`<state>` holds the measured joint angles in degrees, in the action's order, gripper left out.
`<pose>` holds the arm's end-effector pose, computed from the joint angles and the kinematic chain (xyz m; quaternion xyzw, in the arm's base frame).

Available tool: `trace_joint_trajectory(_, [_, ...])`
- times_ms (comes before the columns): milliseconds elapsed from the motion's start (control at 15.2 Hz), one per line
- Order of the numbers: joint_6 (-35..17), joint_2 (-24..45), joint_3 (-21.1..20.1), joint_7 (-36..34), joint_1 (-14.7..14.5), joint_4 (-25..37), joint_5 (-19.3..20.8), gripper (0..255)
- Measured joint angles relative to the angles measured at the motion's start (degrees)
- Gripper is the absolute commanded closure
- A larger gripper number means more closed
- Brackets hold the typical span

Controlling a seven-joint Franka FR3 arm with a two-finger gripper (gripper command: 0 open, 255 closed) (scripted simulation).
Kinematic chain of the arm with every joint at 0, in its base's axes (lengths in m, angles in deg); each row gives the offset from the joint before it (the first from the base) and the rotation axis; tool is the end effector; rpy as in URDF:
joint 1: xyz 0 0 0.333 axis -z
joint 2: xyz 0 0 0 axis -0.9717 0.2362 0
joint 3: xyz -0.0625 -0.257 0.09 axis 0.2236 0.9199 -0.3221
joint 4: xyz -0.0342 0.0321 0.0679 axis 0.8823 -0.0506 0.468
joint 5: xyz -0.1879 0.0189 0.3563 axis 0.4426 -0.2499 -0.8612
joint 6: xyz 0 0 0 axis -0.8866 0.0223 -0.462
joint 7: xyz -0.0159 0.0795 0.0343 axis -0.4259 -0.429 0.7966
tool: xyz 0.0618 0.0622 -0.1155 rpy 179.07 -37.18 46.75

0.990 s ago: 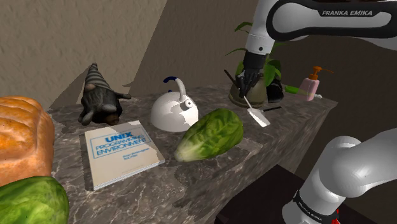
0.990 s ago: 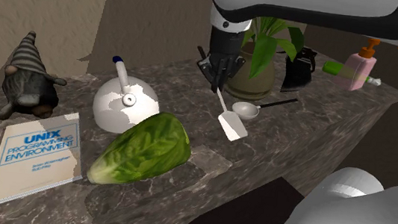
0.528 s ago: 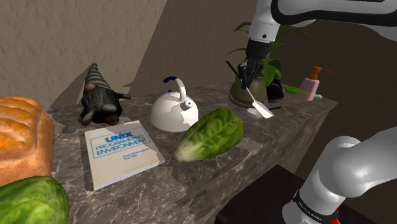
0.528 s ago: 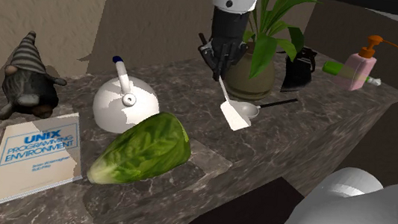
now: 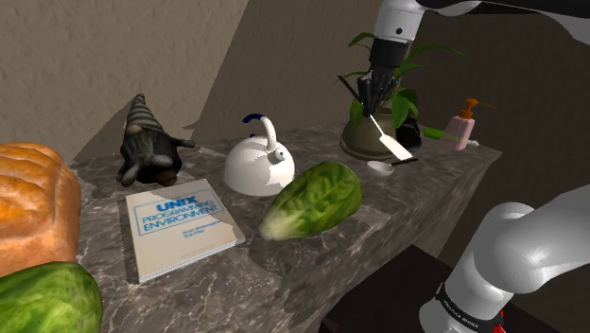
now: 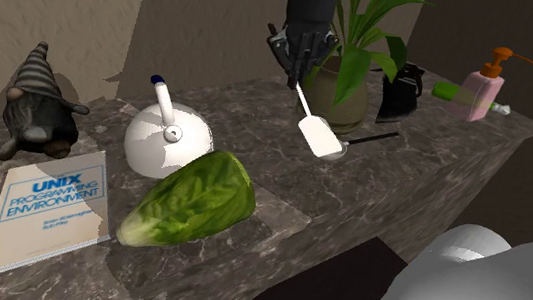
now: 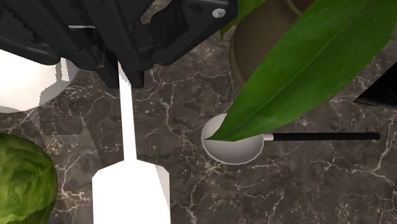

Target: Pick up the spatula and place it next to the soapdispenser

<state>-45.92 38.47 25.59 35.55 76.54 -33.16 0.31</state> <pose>0.3941 0.0362 0.6096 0.9959 -0.0841 0.0333 0.0025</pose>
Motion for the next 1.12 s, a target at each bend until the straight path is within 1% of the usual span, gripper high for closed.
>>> trace_joint_trajectory(1122, [12.84, 7.13, -0.07, -0.22, 0.25, 19.96, 0.37, 255])
